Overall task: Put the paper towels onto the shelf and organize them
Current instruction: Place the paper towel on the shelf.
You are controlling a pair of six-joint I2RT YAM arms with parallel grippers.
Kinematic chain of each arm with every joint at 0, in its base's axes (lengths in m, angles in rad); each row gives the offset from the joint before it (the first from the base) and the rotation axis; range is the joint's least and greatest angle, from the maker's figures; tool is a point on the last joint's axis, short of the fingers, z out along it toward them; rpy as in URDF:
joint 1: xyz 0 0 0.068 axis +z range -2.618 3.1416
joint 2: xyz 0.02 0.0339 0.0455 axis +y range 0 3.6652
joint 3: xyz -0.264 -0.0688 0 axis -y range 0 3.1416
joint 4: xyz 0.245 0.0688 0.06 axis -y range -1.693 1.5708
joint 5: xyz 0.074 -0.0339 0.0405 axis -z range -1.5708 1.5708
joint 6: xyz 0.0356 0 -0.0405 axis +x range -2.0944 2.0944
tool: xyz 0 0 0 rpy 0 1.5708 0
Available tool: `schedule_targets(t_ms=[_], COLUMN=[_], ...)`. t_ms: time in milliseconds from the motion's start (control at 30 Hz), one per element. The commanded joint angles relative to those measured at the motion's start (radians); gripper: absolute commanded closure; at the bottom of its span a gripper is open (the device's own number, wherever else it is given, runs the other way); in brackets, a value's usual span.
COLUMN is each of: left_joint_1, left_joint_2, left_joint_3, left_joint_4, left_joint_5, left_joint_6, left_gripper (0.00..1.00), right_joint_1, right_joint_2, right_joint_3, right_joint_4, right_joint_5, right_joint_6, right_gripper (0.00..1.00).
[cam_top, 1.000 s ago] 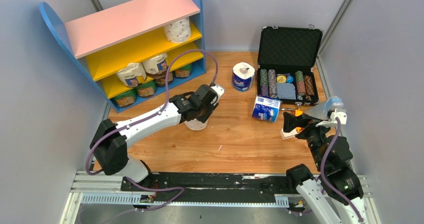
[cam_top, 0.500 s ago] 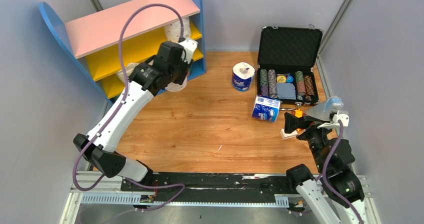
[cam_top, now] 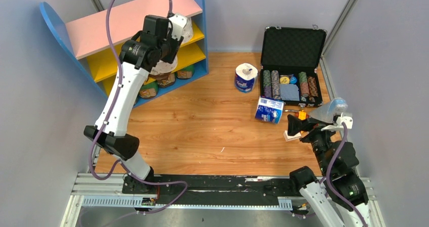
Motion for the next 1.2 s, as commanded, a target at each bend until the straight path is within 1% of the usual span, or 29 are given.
schedule_targets(t_ms=[0,267,700,1000,1167], left_joint_1=[0.048,0.098,0.111,0.195,0.235], left_joint_2=[0.032,0.091,0.095,0.164,0.175], left_joint_3=[0.1,0.163,0.192,0.23,0.237], left_joint_4=[-0.006,-0.009,-0.008,-0.07,-0.068], left_joint_5=[0.063,0.09,0.069,0.226,0.277], left_joint_6=[0.06,0.086,0.099,0.048,0.047], left_gripper=[0.74,0.74,0.74,0.74,0.74], right_joint_1=[-0.001,-0.001,-0.001,-0.002,-0.001], right_joint_2=[-0.005,0.005,0.013,0.028,0.037], right_joint_3=[-0.002,-0.004,-0.007,-0.007,-0.007], right_joint_4=[0.035,0.038,0.043,0.043,0.043], right_joint_5=[-0.007,-0.001,-0.001,-0.002,0.0], right_joint_6=[0.0,-0.004,-0.007,-0.007,-0.006], right_gripper=[0.0,0.0,0.0,0.0,0.0])
